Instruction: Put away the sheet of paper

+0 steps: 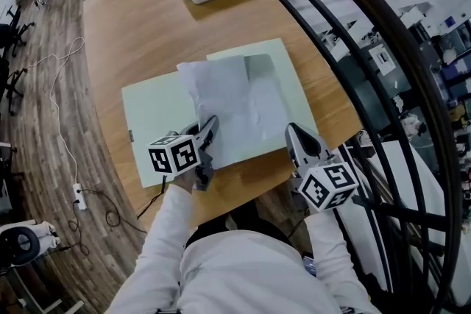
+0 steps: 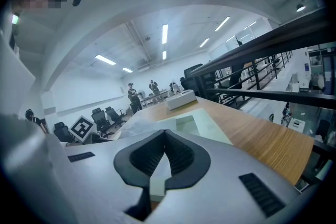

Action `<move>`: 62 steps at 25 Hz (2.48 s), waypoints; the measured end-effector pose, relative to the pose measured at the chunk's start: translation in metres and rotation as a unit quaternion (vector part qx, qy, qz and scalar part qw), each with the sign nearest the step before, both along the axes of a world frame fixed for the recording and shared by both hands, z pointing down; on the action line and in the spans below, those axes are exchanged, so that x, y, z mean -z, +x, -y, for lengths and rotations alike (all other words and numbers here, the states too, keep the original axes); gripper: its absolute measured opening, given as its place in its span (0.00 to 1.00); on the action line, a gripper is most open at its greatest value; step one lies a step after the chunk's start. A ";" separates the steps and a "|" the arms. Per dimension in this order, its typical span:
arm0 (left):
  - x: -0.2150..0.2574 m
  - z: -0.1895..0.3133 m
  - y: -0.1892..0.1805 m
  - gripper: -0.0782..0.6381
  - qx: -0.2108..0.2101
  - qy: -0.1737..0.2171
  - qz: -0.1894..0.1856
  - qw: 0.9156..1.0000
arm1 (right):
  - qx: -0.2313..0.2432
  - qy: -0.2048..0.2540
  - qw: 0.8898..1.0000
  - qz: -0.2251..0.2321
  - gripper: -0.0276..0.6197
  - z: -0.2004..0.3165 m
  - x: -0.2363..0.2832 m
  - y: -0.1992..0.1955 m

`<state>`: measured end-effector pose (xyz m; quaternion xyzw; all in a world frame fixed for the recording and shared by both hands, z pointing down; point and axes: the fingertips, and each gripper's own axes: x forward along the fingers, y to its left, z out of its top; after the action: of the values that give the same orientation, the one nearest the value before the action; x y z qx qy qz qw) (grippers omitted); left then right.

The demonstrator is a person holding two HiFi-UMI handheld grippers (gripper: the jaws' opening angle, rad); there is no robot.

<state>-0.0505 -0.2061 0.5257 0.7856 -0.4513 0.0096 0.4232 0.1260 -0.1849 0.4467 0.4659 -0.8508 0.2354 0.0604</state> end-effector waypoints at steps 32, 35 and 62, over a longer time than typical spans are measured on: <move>-0.020 0.011 0.002 0.13 0.030 -0.048 -0.030 0.998 | 0.002 -0.005 1.000 0.001 0.09 0.000 -0.002 0.007; -0.019 0.016 0.009 0.13 0.025 -0.048 -0.034 0.998 | -0.001 -0.005 1.000 0.000 0.09 -0.001 -0.002 0.009; -0.023 0.045 0.058 0.13 -0.018 -0.058 -0.031 0.998 | -0.023 -0.014 1.000 -0.009 0.09 0.005 -0.006 0.026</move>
<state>0.0076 -0.2510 0.5483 0.7675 -0.4230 0.0191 0.4813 0.1518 -0.1895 0.4531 0.4861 -0.8361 0.2443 0.0694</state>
